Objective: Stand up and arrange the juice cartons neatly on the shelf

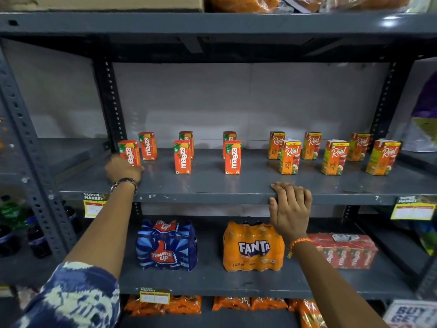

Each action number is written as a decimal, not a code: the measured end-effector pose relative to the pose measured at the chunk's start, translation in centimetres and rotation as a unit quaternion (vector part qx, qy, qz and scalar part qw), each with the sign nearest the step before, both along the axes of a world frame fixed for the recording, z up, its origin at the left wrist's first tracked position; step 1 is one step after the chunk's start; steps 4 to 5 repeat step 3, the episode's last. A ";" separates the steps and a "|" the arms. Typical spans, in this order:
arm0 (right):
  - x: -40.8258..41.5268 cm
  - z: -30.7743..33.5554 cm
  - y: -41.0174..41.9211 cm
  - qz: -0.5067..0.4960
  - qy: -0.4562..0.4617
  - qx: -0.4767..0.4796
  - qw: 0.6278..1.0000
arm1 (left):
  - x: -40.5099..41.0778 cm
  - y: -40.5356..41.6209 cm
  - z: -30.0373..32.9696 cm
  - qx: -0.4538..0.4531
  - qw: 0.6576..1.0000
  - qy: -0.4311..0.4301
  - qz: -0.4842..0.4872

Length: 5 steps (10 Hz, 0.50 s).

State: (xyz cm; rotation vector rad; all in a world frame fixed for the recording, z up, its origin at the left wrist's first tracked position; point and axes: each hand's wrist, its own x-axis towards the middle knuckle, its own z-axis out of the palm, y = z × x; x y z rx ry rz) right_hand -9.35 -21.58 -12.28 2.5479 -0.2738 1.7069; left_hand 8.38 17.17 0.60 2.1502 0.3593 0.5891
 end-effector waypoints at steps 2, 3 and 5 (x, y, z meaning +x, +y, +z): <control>-0.4 0.0 0.0 0.002 0.011 0.001 1.000 | -0.2 0.0 -0.1 -0.016 1.000 0.010 -0.008; -0.8 0.6 0.7 0.027 0.020 0.031 0.999 | -0.6 0.1 0.0 -0.041 0.999 0.005 0.000; -0.8 0.6 0.7 0.027 0.020 0.031 0.999 | -0.6 0.1 0.0 -0.041 0.999 0.005 0.000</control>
